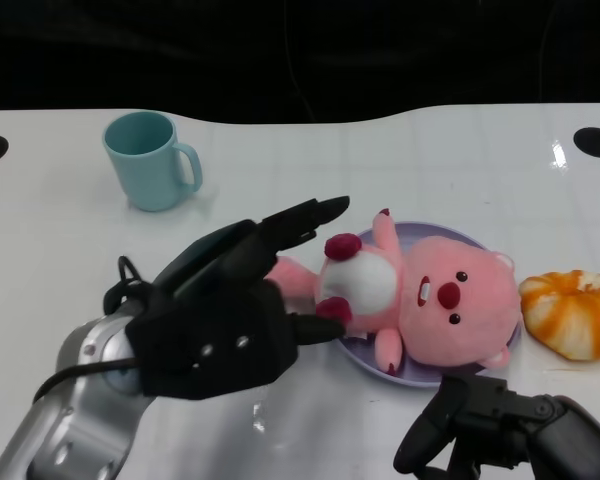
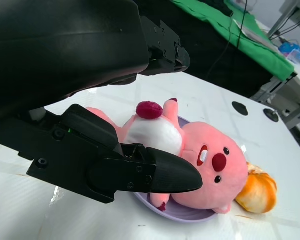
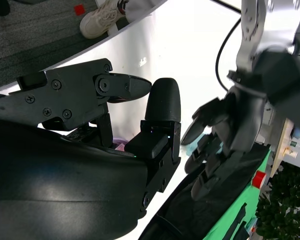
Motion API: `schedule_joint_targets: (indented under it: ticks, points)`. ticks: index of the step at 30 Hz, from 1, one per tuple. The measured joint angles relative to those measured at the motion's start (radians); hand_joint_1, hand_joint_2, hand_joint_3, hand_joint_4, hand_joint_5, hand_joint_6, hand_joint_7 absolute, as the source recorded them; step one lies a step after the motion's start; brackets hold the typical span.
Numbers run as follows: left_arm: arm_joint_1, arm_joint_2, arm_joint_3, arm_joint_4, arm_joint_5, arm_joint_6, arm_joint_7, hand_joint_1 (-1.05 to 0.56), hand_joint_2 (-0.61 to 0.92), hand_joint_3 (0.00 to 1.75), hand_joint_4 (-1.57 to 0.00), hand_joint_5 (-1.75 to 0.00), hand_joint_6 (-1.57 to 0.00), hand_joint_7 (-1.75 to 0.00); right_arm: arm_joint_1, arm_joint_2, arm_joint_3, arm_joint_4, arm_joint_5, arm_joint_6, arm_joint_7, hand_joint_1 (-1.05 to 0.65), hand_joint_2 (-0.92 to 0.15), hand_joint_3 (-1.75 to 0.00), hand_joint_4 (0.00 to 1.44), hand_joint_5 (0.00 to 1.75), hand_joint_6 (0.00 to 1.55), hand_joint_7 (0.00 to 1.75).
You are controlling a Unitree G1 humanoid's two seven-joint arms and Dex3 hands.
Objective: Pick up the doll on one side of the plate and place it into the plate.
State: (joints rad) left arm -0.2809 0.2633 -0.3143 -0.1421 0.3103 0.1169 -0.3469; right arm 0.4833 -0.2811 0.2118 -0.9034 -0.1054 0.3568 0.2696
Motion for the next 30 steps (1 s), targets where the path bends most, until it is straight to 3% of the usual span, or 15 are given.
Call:
schedule_joint_targets:
  ticks: [3,4,5,8,9,13,14,20,25,30]
  points:
    - [0.062,0.000,0.040,-0.044,-0.043,-0.037,0.006,-0.73,0.92,0.30,-0.11,-0.76,-0.37,-0.08,-0.001,-0.001,-0.003,0.004,0.002,-0.003,0.002,-0.26,-0.92,-0.35,0.68,1.57,0.60,1.28]
    - [0.084,-0.002,0.052,-0.060,-0.058,-0.048,0.006,-0.54,0.92,0.19,-0.22,-0.92,-0.49,-0.12,-0.002,-0.001,-0.003,0.005,0.004,-0.003,0.002,-0.26,-0.92,-0.35,0.67,1.57,0.60,1.28]
    - [0.107,-0.004,0.060,-0.073,-0.073,-0.061,0.006,-0.53,0.92,0.18,-0.23,-0.92,-0.50,-0.12,-0.002,-0.001,-0.004,0.006,0.004,-0.003,0.002,-0.26,-0.92,-0.35,0.67,1.57,0.60,1.28]
    - [0.192,-0.050,0.118,-0.099,-0.158,-0.119,0.045,-0.28,0.89,0.15,-0.43,-1.03,-0.68,-0.21,-0.004,-0.001,-0.006,0.009,0.006,-0.005,0.003,-0.27,-0.92,-0.35,0.68,1.57,0.60,1.28]
    - [0.221,-0.065,0.131,-0.108,-0.180,-0.139,0.056,-0.24,0.88,0.20,-0.49,-1.04,-0.73,-0.24,-0.005,-0.001,-0.007,0.012,0.006,-0.005,0.003,-0.27,-0.92,-0.35,0.68,1.57,0.60,1.28]
    - [0.295,-0.088,0.170,-0.126,-0.252,-0.162,0.064,-0.12,0.56,0.94,-0.67,-1.11,-0.86,-0.41,-0.005,-0.001,-0.010,0.019,0.007,-0.009,0.004,-0.28,-0.92,-0.35,0.68,1.57,0.60,1.28]
    - [0.317,-0.099,0.178,-0.139,-0.280,-0.161,0.065,-0.11,0.54,1.02,-0.70,-1.12,-0.88,-0.47,-0.005,-0.002,-0.010,0.019,0.007,-0.012,0.004,-0.28,-0.92,-0.35,0.68,1.57,0.60,1.28]
    - [0.439,-0.123,0.197,-0.260,-0.377,-0.117,0.065,-0.08,0.56,1.18,-0.81,-1.32,-0.88,-0.95,-0.007,-0.002,-0.010,0.018,0.006,-0.014,0.005,-0.28,-0.92,-0.35,0.67,1.57,0.60,1.28]
    - [0.516,-0.084,0.222,-0.410,-0.437,0.004,0.053,-0.16,0.39,1.44,-0.87,-1.70,-0.86,-1.40,-0.008,-0.002,-0.010,0.018,0.006,-0.014,0.006,-0.26,-0.92,-0.35,0.67,1.57,0.60,1.28]
    - [0.603,-0.066,0.240,-0.536,-0.511,0.140,0.055,-0.16,0.39,1.47,-0.92,-1.74,-0.83,-1.61,-0.010,-0.002,-0.009,0.018,0.007,-0.014,0.007,-0.27,-0.92,-0.35,0.67,1.57,0.60,1.28]
